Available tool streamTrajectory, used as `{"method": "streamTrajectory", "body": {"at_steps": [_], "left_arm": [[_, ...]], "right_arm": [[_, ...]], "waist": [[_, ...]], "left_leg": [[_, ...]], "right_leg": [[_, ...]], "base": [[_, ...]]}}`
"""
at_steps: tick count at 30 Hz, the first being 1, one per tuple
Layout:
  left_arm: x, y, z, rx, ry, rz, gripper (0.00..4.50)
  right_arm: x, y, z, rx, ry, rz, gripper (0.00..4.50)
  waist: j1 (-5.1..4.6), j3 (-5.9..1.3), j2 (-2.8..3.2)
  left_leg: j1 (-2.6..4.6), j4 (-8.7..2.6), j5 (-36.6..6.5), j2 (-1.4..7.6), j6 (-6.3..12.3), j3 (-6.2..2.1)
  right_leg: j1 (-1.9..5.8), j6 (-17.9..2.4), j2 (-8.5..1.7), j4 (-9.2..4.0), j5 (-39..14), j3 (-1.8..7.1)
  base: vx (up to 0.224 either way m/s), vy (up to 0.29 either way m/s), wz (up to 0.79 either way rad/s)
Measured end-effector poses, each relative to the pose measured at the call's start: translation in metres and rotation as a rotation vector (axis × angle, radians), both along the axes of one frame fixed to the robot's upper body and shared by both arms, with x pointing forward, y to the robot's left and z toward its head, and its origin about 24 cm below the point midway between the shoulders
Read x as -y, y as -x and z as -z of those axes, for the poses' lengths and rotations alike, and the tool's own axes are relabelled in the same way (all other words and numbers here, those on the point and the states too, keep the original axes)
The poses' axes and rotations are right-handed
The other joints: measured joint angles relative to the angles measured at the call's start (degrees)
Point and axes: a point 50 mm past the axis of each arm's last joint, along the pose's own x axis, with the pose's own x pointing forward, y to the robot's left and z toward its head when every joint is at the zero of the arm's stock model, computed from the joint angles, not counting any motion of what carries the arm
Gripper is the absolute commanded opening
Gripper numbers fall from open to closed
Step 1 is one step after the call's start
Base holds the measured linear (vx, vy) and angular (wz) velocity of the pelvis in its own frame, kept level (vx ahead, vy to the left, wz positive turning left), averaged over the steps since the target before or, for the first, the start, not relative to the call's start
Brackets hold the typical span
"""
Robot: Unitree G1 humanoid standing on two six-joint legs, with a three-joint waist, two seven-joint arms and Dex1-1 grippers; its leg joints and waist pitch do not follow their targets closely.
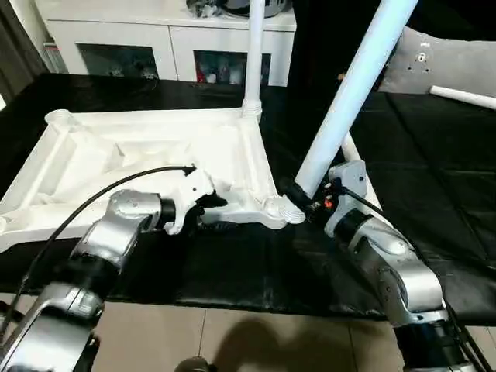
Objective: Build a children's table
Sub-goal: Move to table, then insert table leg to table base
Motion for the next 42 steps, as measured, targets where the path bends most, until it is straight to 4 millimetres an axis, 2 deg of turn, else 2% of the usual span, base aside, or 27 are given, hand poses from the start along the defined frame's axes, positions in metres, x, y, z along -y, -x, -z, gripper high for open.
{"method": "streamTrajectory", "body": {"at_steps": [4, 8, 10, 13, 14, 20, 21, 23, 24, 28, 30, 33, 35, 42], "left_arm": [[0.000, -0.008, 0.002, 0.003, -0.015, 0.002, 2.47], [-0.001, -0.011, 0.003, 0.004, -0.025, -0.001, 2.41], [-0.002, -0.013, 0.004, -0.002, -0.036, -0.003, 2.04], [-0.003, -0.017, 0.003, -0.007, -0.052, 0.010, 2.04], [-0.003, -0.017, 0.002, -0.005, -0.057, 0.016, 1.71], [0.000, -0.015, 0.006, -0.013, -0.055, 0.047, 1.41], [0.000, -0.015, 0.006, -0.012, -0.054, 0.050, 1.14], [0.000, -0.015, 0.008, -0.013, -0.058, 0.054, 1.10], [0.000, -0.014, 0.010, -0.020, -0.061, 0.055, 0.86], [0.001, -0.014, 0.010, -0.009, -0.069, 0.072, 0.62], [0.001, -0.014, 0.009, -0.002, -0.075, 0.089, 0.32], [0.002, -0.014, 0.009, 0.005, -0.085, 0.109, 0.25], [0.002, -0.014, 0.008, 0.006, -0.091, 0.114, 0.04], [0.002, -0.014, 0.008, 0.007, -0.103, 0.132, 0.01]], "right_arm": [[0.001, 0.004, 0.004, -0.045, -0.038, 0.007, 1.88], [0.003, 0.005, 0.007, -0.070, -0.041, 0.018, 1.88], [0.004, 0.005, 0.006, -0.068, -0.043, 0.022, 1.88], [0.003, 0.005, 0.001, -0.055, -0.050, 0.021, 1.88], [0.003, 0.005, 0.000, -0.055, -0.053, 0.022, 1.88], [0.002, 0.008, 0.004, -0.084, -0.071, 0.030, 1.88], [0.001, 0.008, 0.005, -0.089, -0.075, 0.029, 1.88], [0.000, 0.008, 0.004, -0.087, -0.072, 0.024, 1.88], [0.000, 0.008, 0.004, -0.082, -0.062, 0.019, 1.88], [-0.002, 0.009, 0.003, -0.060, -0.026, 0.002, 1.88], [-0.001, 0.008, 0.003, -0.055, -0.010, 0.007, 1.88], [0.002, 0.007, 0.002, -0.055, -0.030, 0.021, 1.88], [0.005, 0.005, 0.000, -0.048, -0.025, 0.039, 1.88], [0.013, 0.002, -0.006, -0.026, 0.000, 0.047, 1.88]], "waist": [[0.05, -0.02, 0.18], [0.04, 0.02, 0.38], [0.05, 0.05, 0.46], [0.07, 0.06, 0.69], [0.08, 0.06, 0.71], [0.07, 0.14, 0.93], [0.06, 0.17, 0.98], [0.06, 0.22, 1.11], [0.07, 0.24, 1.14], [0.08, 0.26, 1.18], [0.07, 0.26, 1.18], [-0.18, 0.27, 1.18], [-0.56, 0.27, 1.18], [-0.79, 0.27, 1.17]], "left_leg": [[0.05, -0.09, 0.06, 0.06, -0.04, 0.06], [0.05, -0.15, 0.06, 0.06, -0.04, 0.10], [0.03, -0.18, 0.08, 0.08, -0.06, 0.11], [0.04, -0.21, 0.08, 0.08, -0.06, 0.13], [0.05, -0.22, 0.08, 0.08, -0.07, 0.13], [0.05, -0.25, 0.08, 0.09, -0.07, 0.15], [0.05, -0.25, 0.08, 0.10, -0.07, 0.15], [0.05, -0.25, 0.08, 0.10, -0.07, 0.17], [0.06, -0.25, 0.08, 0.11, -0.07, 0.18], [0.05, -0.26, 0.08, 0.15, -0.07, 0.22], [0.04, -0.27, 0.07, 0.14, -0.05, 0.27], [0.04, -0.29, 0.07, 0.15, -0.05, 0.31], [0.05, -0.31, 0.08, 0.15, -0.06, 0.33], [0.04, -0.36, 0.09, 0.19, -0.04, 0.37]], "right_leg": [[0.02, -0.01, 0.00, -0.01, 0.01, -0.04], [-0.01, -0.01, 0.00, -0.02, 0.01, -0.03], [-0.04, -0.01, 0.00, -0.03, 0.01, -0.04], [-0.04, -0.02, 0.00, -0.05, 0.01, -0.03], [-0.04, -0.02, 0.00, -0.04, 0.01, -0.03], [-0.05, -0.02, 0.00, -0.06, 0.01, -0.03], [-0.05, -0.02, 0.00, -0.06, 0.01, -0.03], [-0.05, -0.02, 0.00, -0.06, 0.01, -0.03], [-0.05, -0.02, 0.00, -0.06, 0.01, -0.02], [-0.05, -0.02, 0.00, -0.07, 0.01, -0.03], [-0.05, -0.02, -0.01, -0.13, 0.01, -0.01], [-0.07, -0.02, -0.01, -0.14, 0.01, 0.02], [-0.10, -0.02, -0.01, -0.12, 0.01, 0.03], [-0.15, -0.03, 0.00, -0.13, 0.01, 0.02]], "base": [[0.000, 0.000, 0.00], [0.000, 0.000, 0.00], [0.000, 0.000, 0.00], [0.000, 0.000, 0.00], [0.000, 0.000, 0.00], [0.000, 0.000, 0.00], [0.000, 0.000, 0.00], [0.000, 0.000, 0.00], [0.000, 0.000, 0.00], [0.000, 0.000, 0.00], [0.000, 0.000, 0.00], [0.000, 0.000, 0.00], [0.000, 0.000, 0.00], [0.000, 0.000, 0.00]]}}
